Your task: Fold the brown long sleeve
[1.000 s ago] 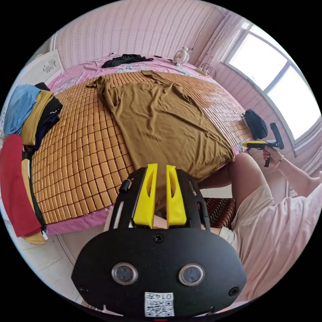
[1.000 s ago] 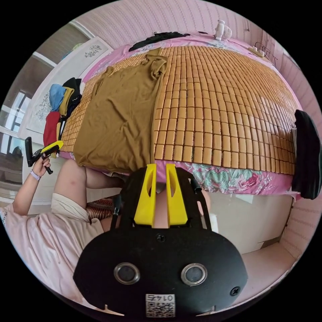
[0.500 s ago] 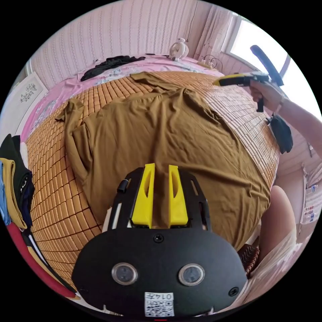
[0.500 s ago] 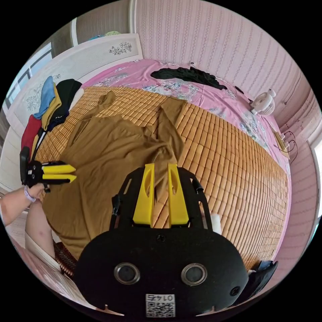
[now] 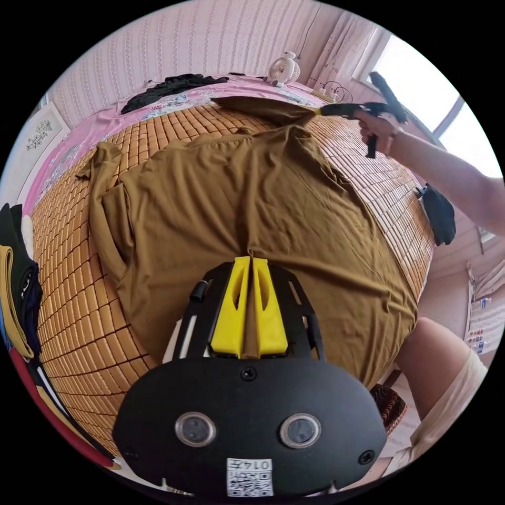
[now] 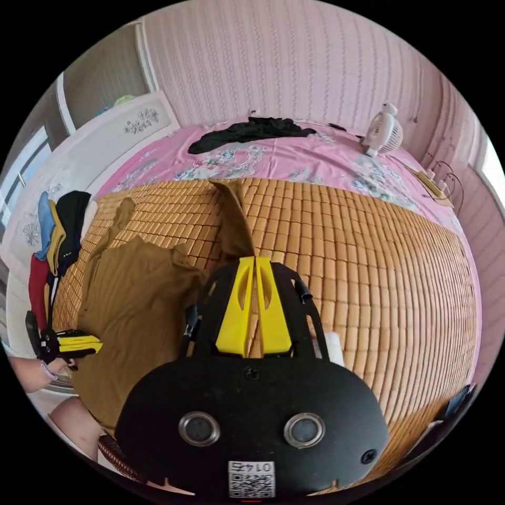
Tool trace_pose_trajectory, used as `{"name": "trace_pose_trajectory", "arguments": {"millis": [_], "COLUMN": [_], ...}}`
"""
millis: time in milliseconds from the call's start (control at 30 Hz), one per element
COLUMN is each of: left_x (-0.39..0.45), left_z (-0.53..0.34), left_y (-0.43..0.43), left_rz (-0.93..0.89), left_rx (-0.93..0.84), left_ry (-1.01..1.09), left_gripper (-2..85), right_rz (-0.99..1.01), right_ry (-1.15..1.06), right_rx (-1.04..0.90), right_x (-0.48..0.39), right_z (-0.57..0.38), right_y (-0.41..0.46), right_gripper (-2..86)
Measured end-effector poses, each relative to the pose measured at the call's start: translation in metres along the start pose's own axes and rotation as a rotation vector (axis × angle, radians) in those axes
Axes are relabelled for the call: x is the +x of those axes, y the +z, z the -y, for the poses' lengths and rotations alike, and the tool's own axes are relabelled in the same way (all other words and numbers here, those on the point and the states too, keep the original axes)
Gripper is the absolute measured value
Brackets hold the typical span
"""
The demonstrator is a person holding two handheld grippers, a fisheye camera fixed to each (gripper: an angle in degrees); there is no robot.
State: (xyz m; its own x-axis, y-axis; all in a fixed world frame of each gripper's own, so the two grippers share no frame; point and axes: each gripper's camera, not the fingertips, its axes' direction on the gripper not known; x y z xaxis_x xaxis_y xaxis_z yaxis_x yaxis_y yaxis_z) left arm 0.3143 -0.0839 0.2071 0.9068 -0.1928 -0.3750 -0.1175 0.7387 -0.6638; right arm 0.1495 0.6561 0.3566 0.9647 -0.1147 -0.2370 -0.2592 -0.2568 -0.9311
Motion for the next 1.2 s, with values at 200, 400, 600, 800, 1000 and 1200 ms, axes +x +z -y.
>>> {"name": "trace_pose_trajectory", "arguments": {"millis": [200, 400, 600, 800, 1000, 1200], "left_x": [0.011, 0.051, 0.097, 0.159, 0.224, 0.258], "left_z": [0.028, 0.107, 0.227, 0.305, 0.324, 0.325], "left_y": [-0.008, -0.008, 0.043, 0.115, 0.159, 0.169], "left_rz": [-0.055, -0.091, -0.152, -0.283, -0.33, -0.32], "left_rx": [-0.046, 0.004, 0.032, -0.079, -0.214, -0.296], "left_ry": [-0.04, 0.049, 0.179, 0.246, 0.411, 0.586], "left_gripper": [4.5, 5.6, 5.7, 6.1, 6.7, 7.0], "right_rz": [-0.07, -0.125, -0.142, -0.126, 0.016, -0.107], "right_ry": [0.332, 0.384, 0.13, 0.062, 0.346, 0.67], "right_rx": [-0.217, -0.235, -0.124, -0.197, 0.082, 0.266], "right_x": [0.075, 0.09, 0.07, 0.076, 0.139, 0.175], "right_z": [-0.159, -0.2, -0.127, -0.135, -0.209, -0.368], "right_y": [-0.072, -0.077, -0.005, 0.071, -0.014, -0.122], "right_gripper": [1.3, 5.1, 7.9, 4.6, 0.4, 0.8]}}
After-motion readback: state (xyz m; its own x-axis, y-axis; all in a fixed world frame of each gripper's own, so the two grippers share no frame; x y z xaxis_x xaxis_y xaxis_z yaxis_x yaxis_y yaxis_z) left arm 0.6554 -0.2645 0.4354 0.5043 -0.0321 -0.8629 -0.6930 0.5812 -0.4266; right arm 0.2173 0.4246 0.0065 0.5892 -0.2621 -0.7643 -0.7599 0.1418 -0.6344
